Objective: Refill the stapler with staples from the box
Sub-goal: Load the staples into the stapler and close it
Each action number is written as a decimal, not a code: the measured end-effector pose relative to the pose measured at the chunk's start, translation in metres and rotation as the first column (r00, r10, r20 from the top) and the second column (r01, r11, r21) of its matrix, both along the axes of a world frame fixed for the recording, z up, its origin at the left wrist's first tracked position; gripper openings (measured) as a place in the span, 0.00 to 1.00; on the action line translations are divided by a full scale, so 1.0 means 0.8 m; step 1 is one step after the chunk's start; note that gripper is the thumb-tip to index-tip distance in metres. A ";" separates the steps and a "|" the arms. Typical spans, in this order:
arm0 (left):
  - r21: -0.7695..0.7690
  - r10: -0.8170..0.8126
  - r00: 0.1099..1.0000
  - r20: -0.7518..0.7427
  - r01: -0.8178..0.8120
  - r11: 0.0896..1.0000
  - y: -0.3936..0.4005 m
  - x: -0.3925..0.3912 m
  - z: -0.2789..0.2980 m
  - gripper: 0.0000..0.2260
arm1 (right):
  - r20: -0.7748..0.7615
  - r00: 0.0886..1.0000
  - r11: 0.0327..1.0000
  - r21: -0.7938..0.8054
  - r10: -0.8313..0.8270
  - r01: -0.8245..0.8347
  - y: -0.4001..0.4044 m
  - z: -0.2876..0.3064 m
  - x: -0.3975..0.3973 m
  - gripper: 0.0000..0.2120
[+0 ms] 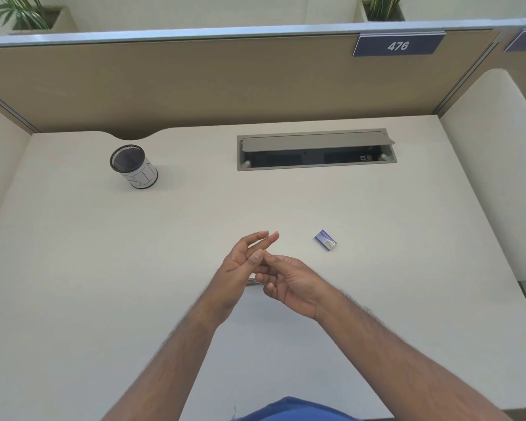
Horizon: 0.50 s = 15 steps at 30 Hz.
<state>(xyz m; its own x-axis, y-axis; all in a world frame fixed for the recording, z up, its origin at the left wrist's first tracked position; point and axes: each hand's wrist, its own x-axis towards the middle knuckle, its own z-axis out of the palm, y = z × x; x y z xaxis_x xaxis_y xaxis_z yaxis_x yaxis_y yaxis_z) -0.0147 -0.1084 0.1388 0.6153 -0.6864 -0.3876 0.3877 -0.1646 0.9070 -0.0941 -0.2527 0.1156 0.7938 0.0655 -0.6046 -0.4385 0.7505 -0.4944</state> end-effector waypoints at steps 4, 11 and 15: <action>0.072 0.117 0.992 0.052 -0.121 0.990 0.003 0.003 -0.006 0.12 | 0.013 1.000 0.996 -0.092 0.003 -0.002 -0.010 -0.003 -0.001 0.11; 0.153 0.164 0.980 0.108 -0.180 0.972 0.008 0.001 -0.026 0.09 | 0.069 0.994 0.837 -0.546 0.088 -0.036 -0.024 -0.010 -0.003 0.09; 0.377 -0.107 0.896 0.431 -0.071 0.923 0.030 0.013 -0.070 0.17 | 0.062 0.984 0.667 -0.742 0.169 -0.068 -0.037 -0.021 -0.012 0.05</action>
